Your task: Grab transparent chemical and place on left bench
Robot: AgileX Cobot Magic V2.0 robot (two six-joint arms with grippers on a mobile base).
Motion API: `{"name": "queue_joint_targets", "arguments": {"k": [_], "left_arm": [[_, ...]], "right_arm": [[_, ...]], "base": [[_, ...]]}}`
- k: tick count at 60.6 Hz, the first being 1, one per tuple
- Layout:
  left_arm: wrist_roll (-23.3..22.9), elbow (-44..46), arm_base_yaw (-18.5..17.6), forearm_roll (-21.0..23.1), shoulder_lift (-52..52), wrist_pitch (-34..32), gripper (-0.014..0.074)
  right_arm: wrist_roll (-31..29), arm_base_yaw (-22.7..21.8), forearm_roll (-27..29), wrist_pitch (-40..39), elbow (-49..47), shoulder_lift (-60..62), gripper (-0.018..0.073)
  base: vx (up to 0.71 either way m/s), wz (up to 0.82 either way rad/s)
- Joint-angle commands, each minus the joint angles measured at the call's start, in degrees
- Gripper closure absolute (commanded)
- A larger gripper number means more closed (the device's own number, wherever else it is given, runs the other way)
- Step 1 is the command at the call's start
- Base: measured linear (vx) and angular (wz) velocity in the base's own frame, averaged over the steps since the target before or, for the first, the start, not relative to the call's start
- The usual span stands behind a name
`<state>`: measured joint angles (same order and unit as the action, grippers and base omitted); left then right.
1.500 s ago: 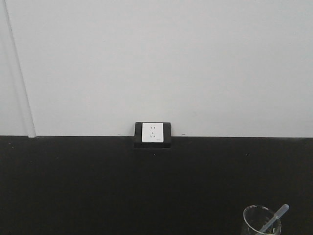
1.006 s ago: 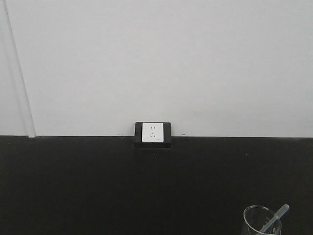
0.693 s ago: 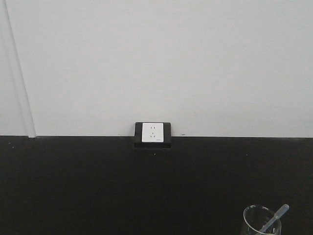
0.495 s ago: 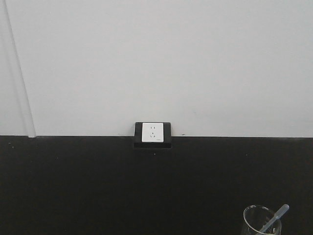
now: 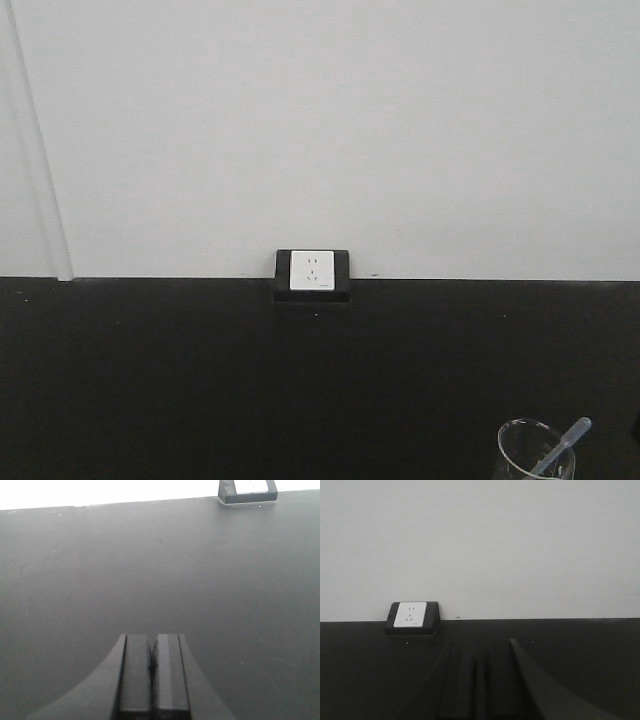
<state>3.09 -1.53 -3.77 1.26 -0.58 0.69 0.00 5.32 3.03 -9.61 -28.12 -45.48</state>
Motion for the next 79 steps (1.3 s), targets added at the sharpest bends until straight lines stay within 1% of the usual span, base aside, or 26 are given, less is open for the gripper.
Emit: {"name": "queue_joint_targets", "arguments": {"k": [1, 2, 11, 17, 22, 26, 33, 38, 40, 43, 48, 52, 61, 69, 79], "left_arm": [[-0.45, -0.93, -0.1, 0.04, -1.1, -4.49, 0.06], [-0.45, -0.93, -0.1, 0.04, -1.1, -4.49, 0.06], [-0.45, -0.93, -0.1, 0.04, -1.1, -4.49, 0.06], [-0.45, -0.93, -0.1, 0.04, -1.1, -4.49, 0.06], [-0.45, -0.93, -0.1, 0.04, -1.1, -4.49, 0.06], [-0.45, -0.93, -0.1, 0.04, -1.1, -4.49, 0.06], [-0.45, -0.93, -0.1, 0.04, -1.1, -4.49, 0.06], [-0.45, -0.93, -0.1, 0.04, -1.1, -4.49, 0.06], [-0.45, -0.93, -0.1, 0.04, -1.1, -4.49, 0.06], [-0.45, -0.93, -0.1, 0.04, -1.1, -4.49, 0.06], [-0.45, -0.93, -0.1, 0.04, -1.1, -4.49, 0.06], [-0.45, -0.93, -0.1, 0.04, -1.1, -4.49, 0.06], [-0.45, -0.93, -0.1, 0.04, -1.1, -4.49, 0.06], [-0.45, -0.93, -0.1, 0.04, -1.1, -4.49, 0.06], [-0.45, -0.93, -0.1, 0.04, -1.1, -4.49, 0.06]], "right_arm": [[0.0, -0.32, -0.13, -4.79, -2.17, -0.34, 0.0202], [0.0, -0.32, -0.13, -4.79, -2.17, -0.41, 0.0161], [0.0, -0.32, -0.13, -5.36, -2.17, -1.31, -0.0087], [0.0, -0.32, -0.13, -5.32, -2.17, -1.5, -0.0173], [0.0, -0.32, 0.07, -7.63, -2.17, -1.57, -0.017], [0.0, -0.32, 0.07, -12.34, -2.11, -2.52, -0.0164], [-1.01, -0.32, 0.92, -27.32, -0.52, -6.35, -0.0142], [-0.95, -0.32, 4.34, -35.34, 0.3, -10.78, -0.0123], [-0.58, -0.32, 6.85, -38.61, 0.66, -13.55, -0.0111], [0.34, -0.32, 9.71, -40.9, 0.79, -16.4, -0.0099], [2.06, -0.32, 14.29, -41.75, 0.79, -21.4, -0.0077], [3.13, -0.32, 15.05, -41.75, 0.79, -25.12, -0.0055], [3.31, -0.32, 12.47, -41.8, 0.79, -31.6, -0.0008], [5.7, -0.32, 9.23, -41.85, 0.79, -36.15, 0.002], [7.87, -0.32, 9.04, -43.12, 0.79, -41.58, 0.0026]], "base": [[0.0, 0.0], [0.0, 0.0], [0.0, 0.0], [0.0, 0.0], [0.0, 0.0], [0.0, 0.0], [0.0, 0.0], [0.0, 0.0], [0.0, 0.0], [0.0, 0.0], [0.0, 0.0], [0.0, 0.0], [0.0, 0.0], [0.0, 0.0], [0.0, 0.0]]}}
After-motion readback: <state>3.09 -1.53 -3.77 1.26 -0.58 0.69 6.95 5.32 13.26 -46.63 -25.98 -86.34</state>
